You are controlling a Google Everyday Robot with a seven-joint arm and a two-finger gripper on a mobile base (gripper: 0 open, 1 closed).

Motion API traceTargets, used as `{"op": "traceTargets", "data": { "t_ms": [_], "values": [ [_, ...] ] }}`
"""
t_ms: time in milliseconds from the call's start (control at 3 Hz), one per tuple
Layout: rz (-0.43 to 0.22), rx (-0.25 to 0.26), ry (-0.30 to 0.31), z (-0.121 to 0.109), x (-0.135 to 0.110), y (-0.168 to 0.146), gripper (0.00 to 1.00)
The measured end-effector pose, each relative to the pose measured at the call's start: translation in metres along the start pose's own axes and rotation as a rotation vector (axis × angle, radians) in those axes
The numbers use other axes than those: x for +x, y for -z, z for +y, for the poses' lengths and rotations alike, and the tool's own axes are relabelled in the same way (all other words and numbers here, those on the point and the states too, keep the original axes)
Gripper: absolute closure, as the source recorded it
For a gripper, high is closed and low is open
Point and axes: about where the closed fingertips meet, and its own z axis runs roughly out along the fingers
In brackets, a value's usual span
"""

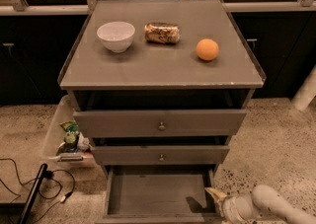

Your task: Open bottom drawer

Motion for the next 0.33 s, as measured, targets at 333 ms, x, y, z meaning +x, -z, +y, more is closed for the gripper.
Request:
{"op": "traceTargets", "data": {
  "t_ms": [333],
  "values": [
    [-0.007, 0.006, 0.067, -0.0044, -0.0250, 0.0208, 0.00]
  ]
}}
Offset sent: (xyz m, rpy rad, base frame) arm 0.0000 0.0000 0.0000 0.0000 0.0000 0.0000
